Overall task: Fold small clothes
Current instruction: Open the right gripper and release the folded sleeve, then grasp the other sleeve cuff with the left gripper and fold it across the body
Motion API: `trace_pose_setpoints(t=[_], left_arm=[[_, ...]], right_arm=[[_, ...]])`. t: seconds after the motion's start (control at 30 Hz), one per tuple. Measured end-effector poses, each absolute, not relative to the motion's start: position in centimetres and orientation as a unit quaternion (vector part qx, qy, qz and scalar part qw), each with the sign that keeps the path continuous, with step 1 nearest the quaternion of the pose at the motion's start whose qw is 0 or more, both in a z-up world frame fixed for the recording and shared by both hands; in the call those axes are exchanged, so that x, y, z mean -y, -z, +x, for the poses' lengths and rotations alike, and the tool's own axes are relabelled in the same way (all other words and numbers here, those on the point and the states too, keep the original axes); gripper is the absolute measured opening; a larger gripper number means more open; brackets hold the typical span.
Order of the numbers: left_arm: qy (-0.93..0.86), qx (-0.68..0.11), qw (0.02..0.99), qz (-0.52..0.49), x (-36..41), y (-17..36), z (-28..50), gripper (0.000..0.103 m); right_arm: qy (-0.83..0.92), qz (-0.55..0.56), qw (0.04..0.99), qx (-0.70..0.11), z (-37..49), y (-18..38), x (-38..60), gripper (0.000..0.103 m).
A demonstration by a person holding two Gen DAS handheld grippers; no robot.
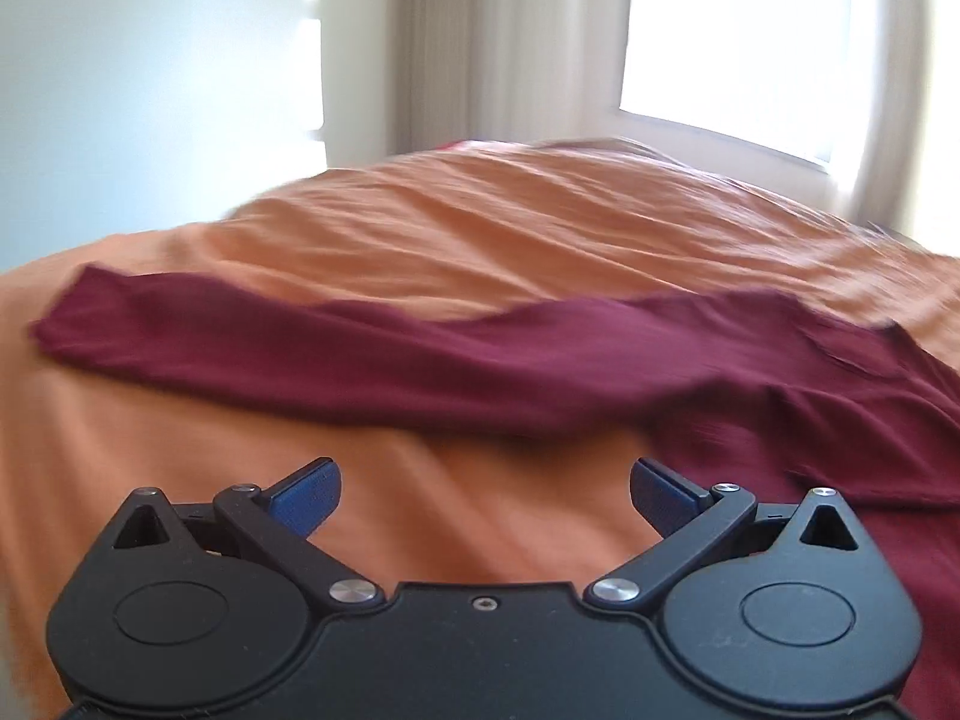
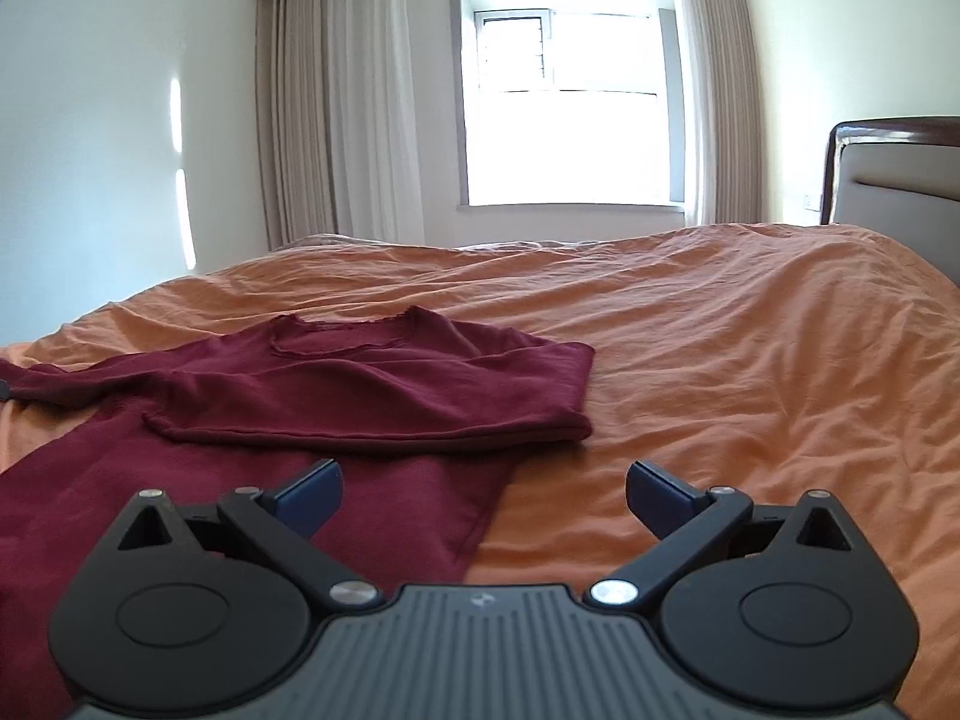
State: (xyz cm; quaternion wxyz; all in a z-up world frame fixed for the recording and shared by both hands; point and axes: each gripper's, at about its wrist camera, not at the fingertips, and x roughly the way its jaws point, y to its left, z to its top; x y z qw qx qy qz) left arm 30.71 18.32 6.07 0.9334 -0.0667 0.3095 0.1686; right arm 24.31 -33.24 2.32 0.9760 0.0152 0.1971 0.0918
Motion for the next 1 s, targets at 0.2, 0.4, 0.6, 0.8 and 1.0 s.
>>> trace_pose_setpoints(t=[0.2,0.4,0.6,0.8,1.0], left_arm=[[-0.281,-0.286,0.91,-0.102,-27.6,-7.1,28.3,0.103],[-0.351,-0.257,0.887,-0.157,-34.3,-7.6,27.6,0.102],[-0.372,-0.213,0.885,-0.184,-35.6,-8.1,27.1,0.088],[-0.401,-0.179,0.876,-0.199,-36.2,-8.4,27.1,0.052],[-0.382,-0.169,0.889,-0.186,-36.2,-9.4,27.3,0.007]], right_arm=[[-0.127,-0.013,0.97,-0.209,22.8,-1.9,29.2,0.103],[-0.131,-0.041,0.966,-0.218,22.2,-1.7,26.7,0.103],[-0.133,-0.042,0.967,-0.214,22.0,-2.0,25.8,0.103],[-0.134,-0.05,0.967,-0.213,22.0,-2.0,25.5,0.103],[-0.128,-0.038,0.968,-0.211,22.0,-1.7,26.3,0.103]])
